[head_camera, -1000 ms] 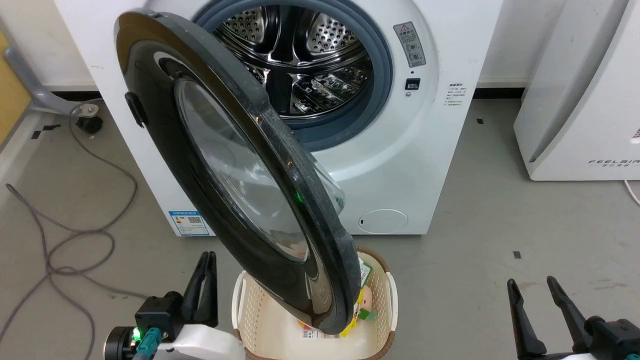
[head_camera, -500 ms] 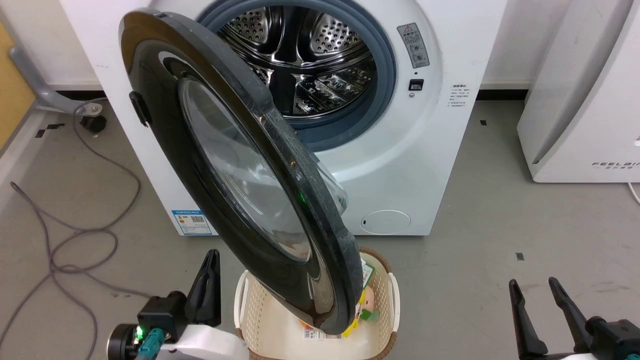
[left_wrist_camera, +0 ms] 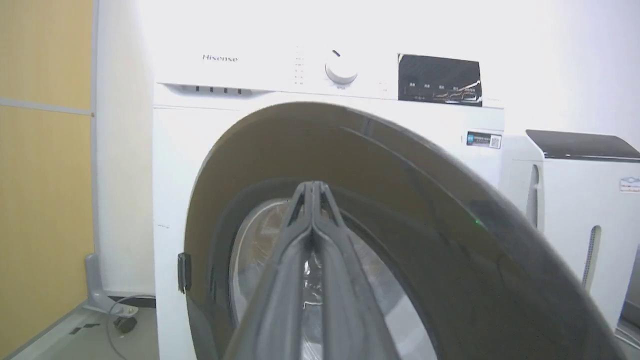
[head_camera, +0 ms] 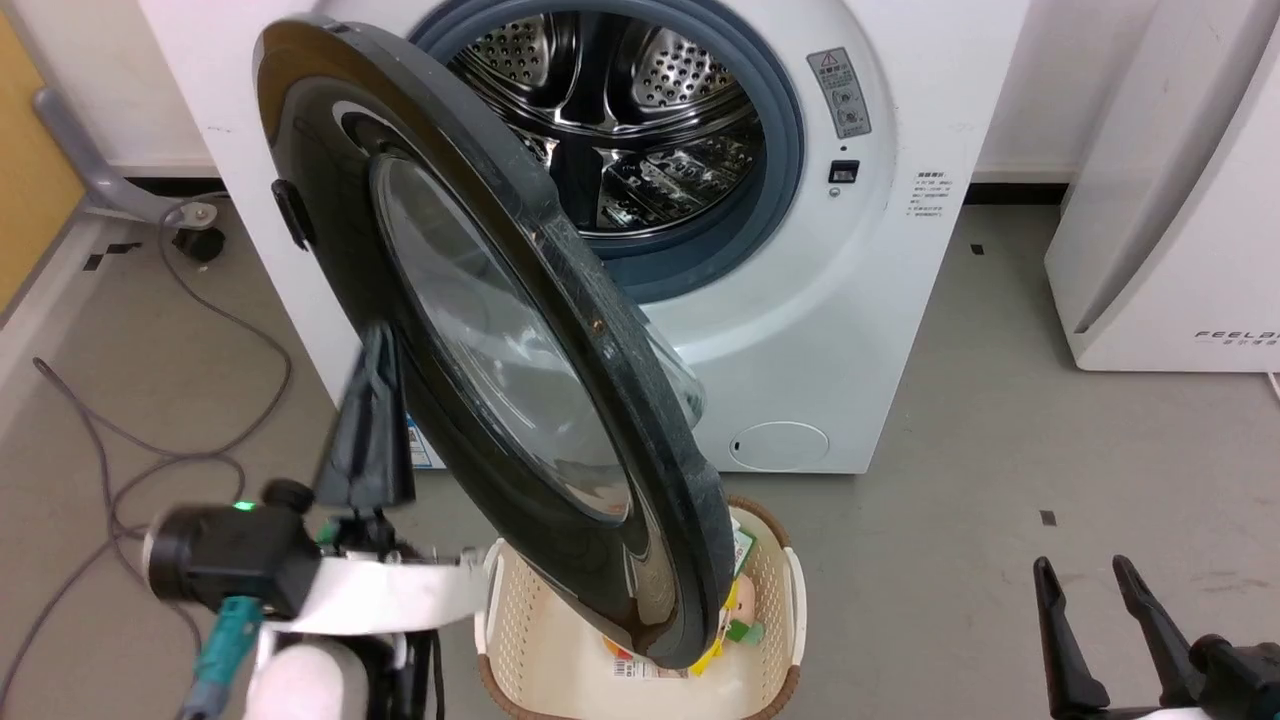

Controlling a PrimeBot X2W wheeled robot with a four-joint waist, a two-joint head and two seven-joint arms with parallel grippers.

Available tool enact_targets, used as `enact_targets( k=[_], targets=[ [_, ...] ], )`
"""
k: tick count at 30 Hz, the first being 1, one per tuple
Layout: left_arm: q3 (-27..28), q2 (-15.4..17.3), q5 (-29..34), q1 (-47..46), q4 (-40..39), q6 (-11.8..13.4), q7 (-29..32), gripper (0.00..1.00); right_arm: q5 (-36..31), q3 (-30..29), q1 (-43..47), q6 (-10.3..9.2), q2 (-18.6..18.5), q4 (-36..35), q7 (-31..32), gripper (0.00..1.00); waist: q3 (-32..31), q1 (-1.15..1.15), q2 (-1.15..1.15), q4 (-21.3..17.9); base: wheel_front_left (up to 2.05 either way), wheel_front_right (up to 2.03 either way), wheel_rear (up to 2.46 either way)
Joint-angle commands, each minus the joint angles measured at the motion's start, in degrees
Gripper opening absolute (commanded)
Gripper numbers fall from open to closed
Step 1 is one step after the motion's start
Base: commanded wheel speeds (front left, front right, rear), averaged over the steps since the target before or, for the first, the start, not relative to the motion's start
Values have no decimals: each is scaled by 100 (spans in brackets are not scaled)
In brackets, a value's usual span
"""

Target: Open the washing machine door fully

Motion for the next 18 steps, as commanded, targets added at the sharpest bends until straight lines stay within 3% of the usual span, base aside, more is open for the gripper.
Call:
enact_targets(
  k=[1, 11, 14, 15, 18],
  targets=[
    [-17, 15, -9, -87, -76, 20, -25, 0, 45, -10, -41, 3, 26, 7, -37, 100, 4, 0, 0, 1, 0, 0, 0],
    [-801, 7, 16, -683, -1837, 179, -25, 0, 61, -46, -77, 3, 26, 5, -74, 100, 71, 0, 0, -17, 0, 0, 0],
    [-1251, 6, -38, -800, -2012, 116, 16, 0, 52, -58, -77, 3, 26, 4, -86, 100, 85, 0, 0, -26, 0, 0, 0],
    [-1759, 6, -43, -857, -2041, 22, 224, 0, 44, -88, -78, 3, 26, 7, -89, 100, 97, 0, 0, -20, 0, 0, 0],
    [-2408, 6, -82, -815, -1936, -165, 482, 0, 32, -91, -81, 3, 26, 8, -82, 100, 95, 0, 0, -25, 0, 0, 0]
  ],
)
